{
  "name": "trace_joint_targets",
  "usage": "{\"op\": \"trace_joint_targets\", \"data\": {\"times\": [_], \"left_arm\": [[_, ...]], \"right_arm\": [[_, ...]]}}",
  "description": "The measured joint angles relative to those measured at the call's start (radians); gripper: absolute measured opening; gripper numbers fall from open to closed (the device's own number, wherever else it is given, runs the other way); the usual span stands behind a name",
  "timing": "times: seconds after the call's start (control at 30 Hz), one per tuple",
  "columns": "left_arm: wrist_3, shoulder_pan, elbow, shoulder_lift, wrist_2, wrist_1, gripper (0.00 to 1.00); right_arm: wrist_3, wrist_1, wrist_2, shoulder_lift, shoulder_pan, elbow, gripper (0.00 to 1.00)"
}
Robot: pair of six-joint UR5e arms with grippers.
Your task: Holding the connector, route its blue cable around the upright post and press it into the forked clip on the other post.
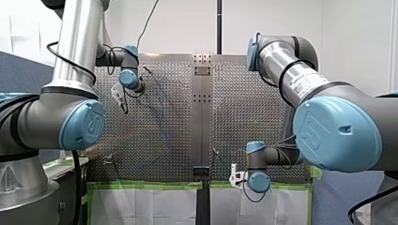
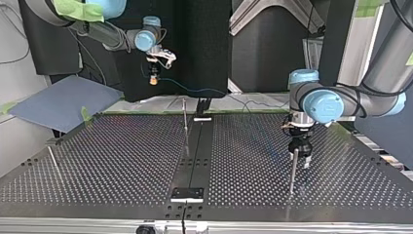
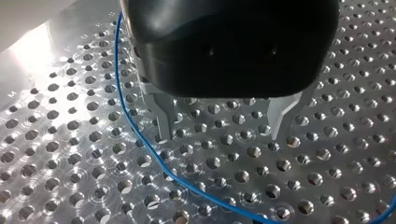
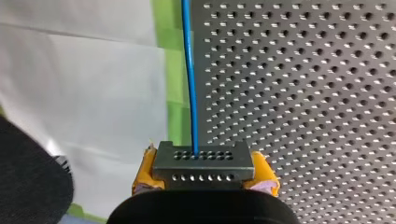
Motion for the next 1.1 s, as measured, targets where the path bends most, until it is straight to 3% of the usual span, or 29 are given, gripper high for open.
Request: {"op": "trace_joint_targets", "data": {"times": [0.23, 0.47, 0.83, 1.1], "left_arm": [[0.000, -0.001, 0.000, 0.000, 0.000, -0.006, 1.00], [-0.002, -0.001, 0.000, 0.000, 0.000, -0.015, 1.00], [-0.003, -0.001, 0.000, 0.000, -0.017, -0.041, 1.00], [-0.001, -0.001, 0.000, 0.000, -0.023, -0.073, 1.00]], "right_arm": [[0.001, 0.023, -0.058, -0.069, -0.016, -0.001, 0.00], [-0.003, 0.035, -0.104, -0.127, -0.015, -0.001, 0.00], [-0.022, 0.059, -0.112, -0.209, -0.016, 0.016, 0.00], [-0.034, 0.036, -0.106, -0.219, -0.021, 0.058, 0.00]]}}
